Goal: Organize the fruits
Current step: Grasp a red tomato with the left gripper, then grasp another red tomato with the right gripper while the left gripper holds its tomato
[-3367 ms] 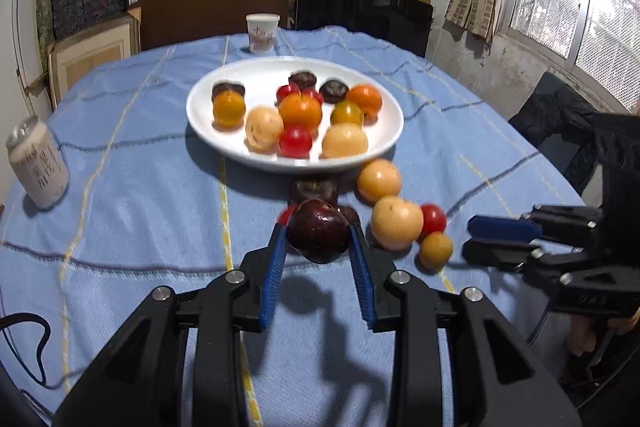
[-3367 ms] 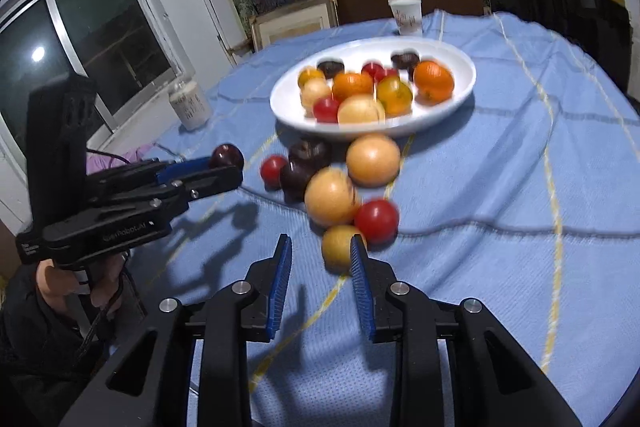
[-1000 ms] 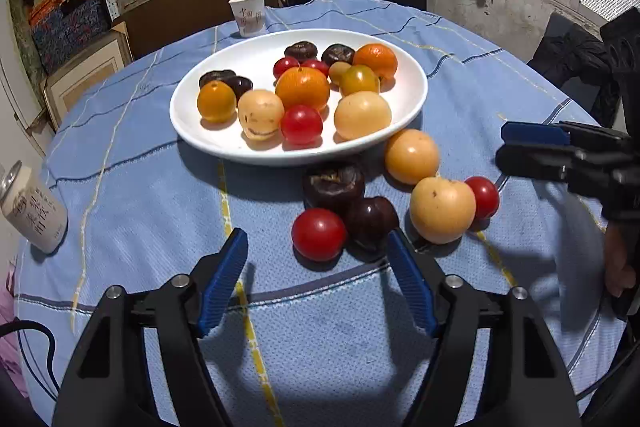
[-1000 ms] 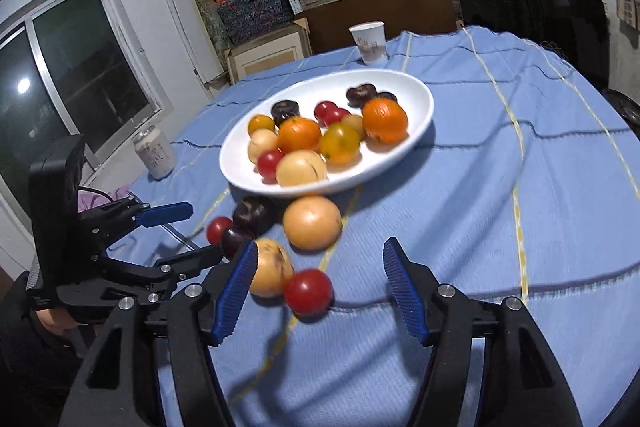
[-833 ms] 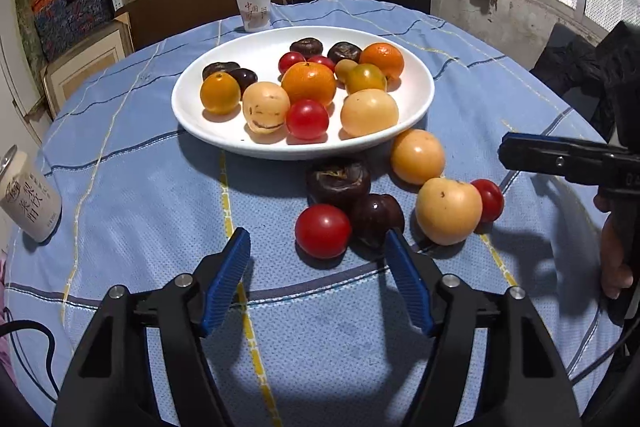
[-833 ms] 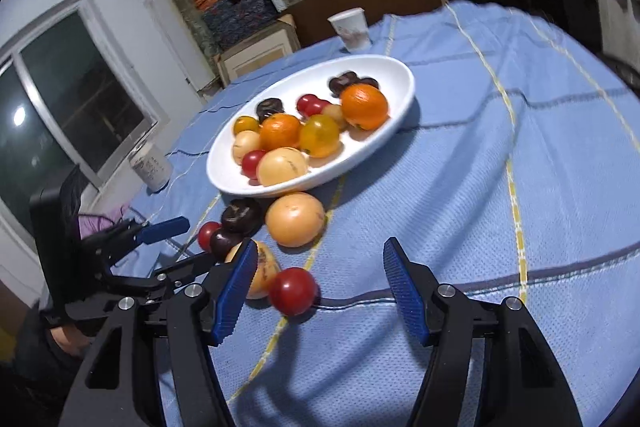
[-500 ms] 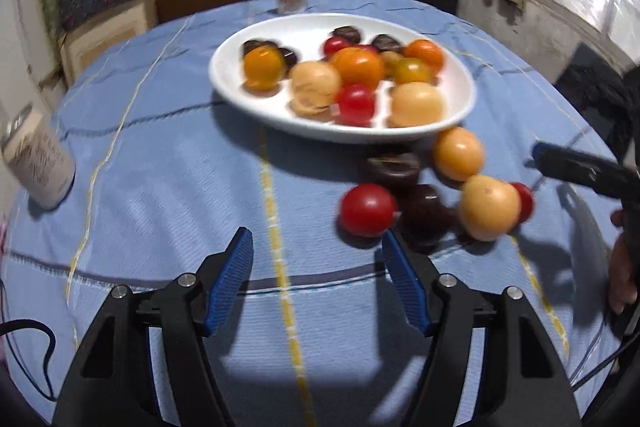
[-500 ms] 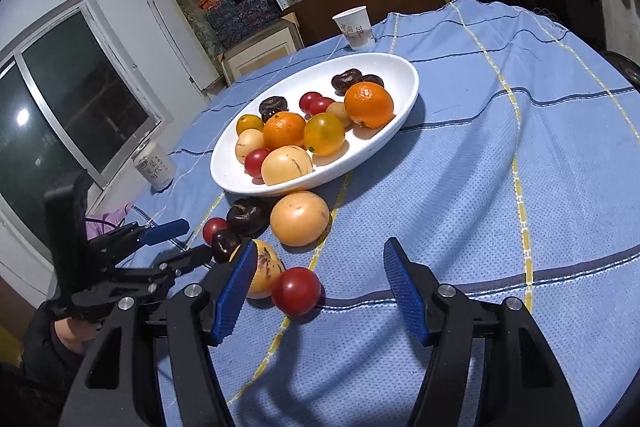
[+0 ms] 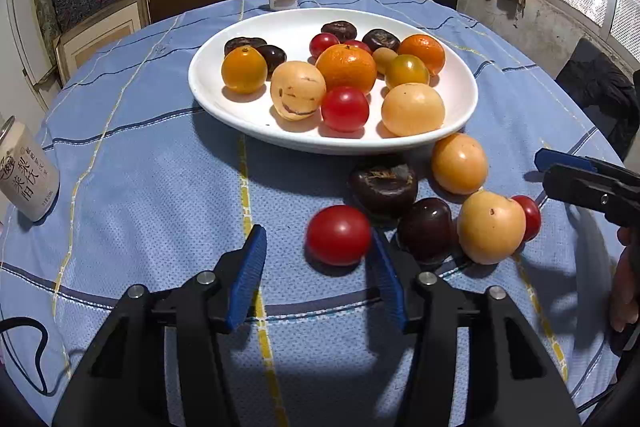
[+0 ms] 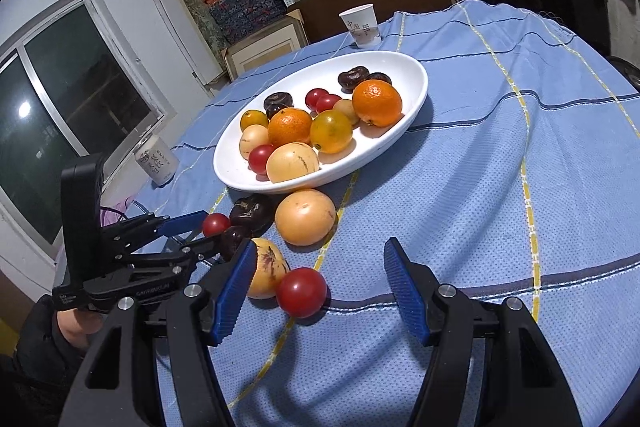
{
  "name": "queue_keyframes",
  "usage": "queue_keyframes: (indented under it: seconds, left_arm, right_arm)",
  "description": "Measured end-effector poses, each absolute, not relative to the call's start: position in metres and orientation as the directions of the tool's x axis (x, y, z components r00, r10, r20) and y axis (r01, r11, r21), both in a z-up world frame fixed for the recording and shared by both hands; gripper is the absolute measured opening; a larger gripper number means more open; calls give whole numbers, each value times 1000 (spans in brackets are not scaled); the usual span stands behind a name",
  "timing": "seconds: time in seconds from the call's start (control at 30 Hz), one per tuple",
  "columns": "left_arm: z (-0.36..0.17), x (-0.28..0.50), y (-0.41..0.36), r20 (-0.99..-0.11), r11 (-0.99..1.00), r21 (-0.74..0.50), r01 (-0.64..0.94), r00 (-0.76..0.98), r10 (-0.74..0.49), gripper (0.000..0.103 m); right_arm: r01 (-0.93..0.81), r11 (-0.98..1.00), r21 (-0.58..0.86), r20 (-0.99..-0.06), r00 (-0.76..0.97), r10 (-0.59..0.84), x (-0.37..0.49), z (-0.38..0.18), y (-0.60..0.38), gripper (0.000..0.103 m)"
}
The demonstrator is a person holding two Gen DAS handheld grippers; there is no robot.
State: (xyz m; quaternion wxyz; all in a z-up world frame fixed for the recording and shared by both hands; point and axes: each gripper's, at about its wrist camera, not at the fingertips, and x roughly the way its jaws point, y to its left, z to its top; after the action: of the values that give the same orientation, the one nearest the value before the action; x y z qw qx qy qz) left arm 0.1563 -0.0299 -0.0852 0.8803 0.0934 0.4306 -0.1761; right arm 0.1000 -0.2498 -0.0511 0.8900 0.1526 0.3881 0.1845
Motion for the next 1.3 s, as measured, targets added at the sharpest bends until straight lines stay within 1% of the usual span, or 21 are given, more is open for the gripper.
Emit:
queue_keyframes:
  seconds: [0.03,0.07,0.1,0.27,0.47,0.67,0.73,0.83,0.9,0.93,1.0,1.17,1.3]
  left_arm:
    - [-85,156,-31,-790,918,15,396,567,-231,47]
    - [-85,155,-31,-789,914,16,406,567,-238,37]
    - [-85,154,-32,-788,907,17,420,565,-247,30]
    - [-81,147,-34,-769,892,4,451,572,-286,29]
    - [-74,148,-21,-741,907,-28,419,600,-300,29]
    - [-71,149,-14,-737,910,-47,411,601,-309,29]
    - [-71,147,-15,-737,907,-41,420,600,-311,29]
    - [-70,146,-14,-732,904,-45,425,601,-319,29]
    - [-70,145,-14,-733,903,-46,426,600,-320,29]
    - [-70,145,-14,-733,903,-46,428,600,-322,29]
    - [-70,145,-15,-735,900,-45,434,596,-323,29]
    - [-71,144,-19,-738,897,-36,441,593,-322,29]
    - [-72,145,-19,-743,896,-37,442,588,-320,29]
  right_arm:
    - [-210,885,415,-634,631,447,100,-51,-250,66]
    - [-210,885,416,-634,631,447,100,-51,-250,66]
    - [-208,885,417,-632,633,447,100,-51,-250,66]
    - [-213,885,413,-624,642,446,98,-50,-251,66]
    - [-243,893,379,-620,649,440,90,-44,-246,66]
    - [-288,923,256,-709,593,382,81,-47,-220,66]
    - [-291,931,221,-738,574,355,80,-50,-213,64]
    - [-277,930,242,-753,551,360,82,-56,-214,56]
    - [-242,932,269,-758,543,360,85,-60,-220,44]
    - [-226,933,281,-760,541,360,86,-61,-223,41]
    - [-216,932,292,-758,542,363,86,-62,-225,39]
    - [-269,944,189,-783,539,310,84,-59,-203,39]
    - [-267,956,123,-803,539,254,92,-60,-195,39]
